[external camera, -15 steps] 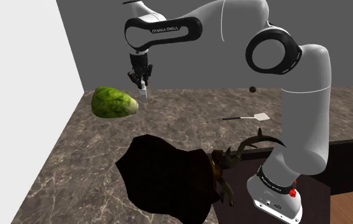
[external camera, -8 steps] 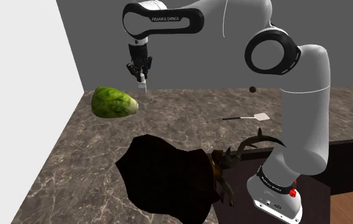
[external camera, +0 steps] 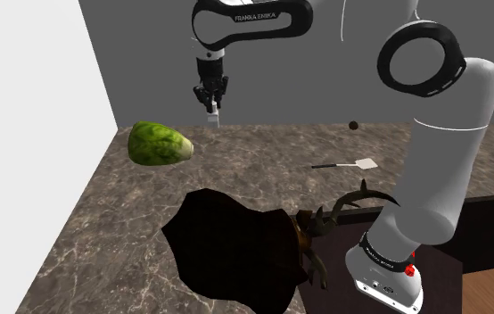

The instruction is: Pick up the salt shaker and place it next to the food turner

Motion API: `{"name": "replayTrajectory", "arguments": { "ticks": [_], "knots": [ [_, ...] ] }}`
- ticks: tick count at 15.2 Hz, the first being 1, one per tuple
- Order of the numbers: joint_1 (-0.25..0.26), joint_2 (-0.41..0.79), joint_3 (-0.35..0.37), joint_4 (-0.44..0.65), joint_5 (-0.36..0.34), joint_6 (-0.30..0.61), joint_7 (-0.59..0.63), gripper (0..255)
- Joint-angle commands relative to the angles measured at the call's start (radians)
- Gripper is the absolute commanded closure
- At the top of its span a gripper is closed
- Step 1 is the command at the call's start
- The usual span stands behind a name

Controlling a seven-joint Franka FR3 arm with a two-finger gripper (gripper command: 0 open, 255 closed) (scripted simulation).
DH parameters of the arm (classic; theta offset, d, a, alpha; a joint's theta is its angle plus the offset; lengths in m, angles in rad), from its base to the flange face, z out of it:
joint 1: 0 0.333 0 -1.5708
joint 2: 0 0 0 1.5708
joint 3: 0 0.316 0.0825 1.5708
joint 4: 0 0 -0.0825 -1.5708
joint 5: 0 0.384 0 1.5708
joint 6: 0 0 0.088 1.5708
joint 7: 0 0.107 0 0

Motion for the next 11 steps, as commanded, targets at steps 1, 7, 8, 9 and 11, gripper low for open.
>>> {"name": "replayTrajectory", "arguments": {
  "ticks": [1,7,8,9,11],
  "knots": [
    [-0.017,-0.089,-0.005,-0.119,0.010,0.033,-0.017,255],
    [-0.055,-0.325,-0.033,-0.414,0.034,0.100,-0.081,255],
    [-0.060,-0.362,-0.040,-0.456,0.036,0.106,-0.092,255],
    [-0.064,-0.399,-0.047,-0.497,0.038,0.112,-0.104,255],
    [-0.073,-0.472,-0.061,-0.575,0.040,0.119,-0.128,255]
  ]
}}
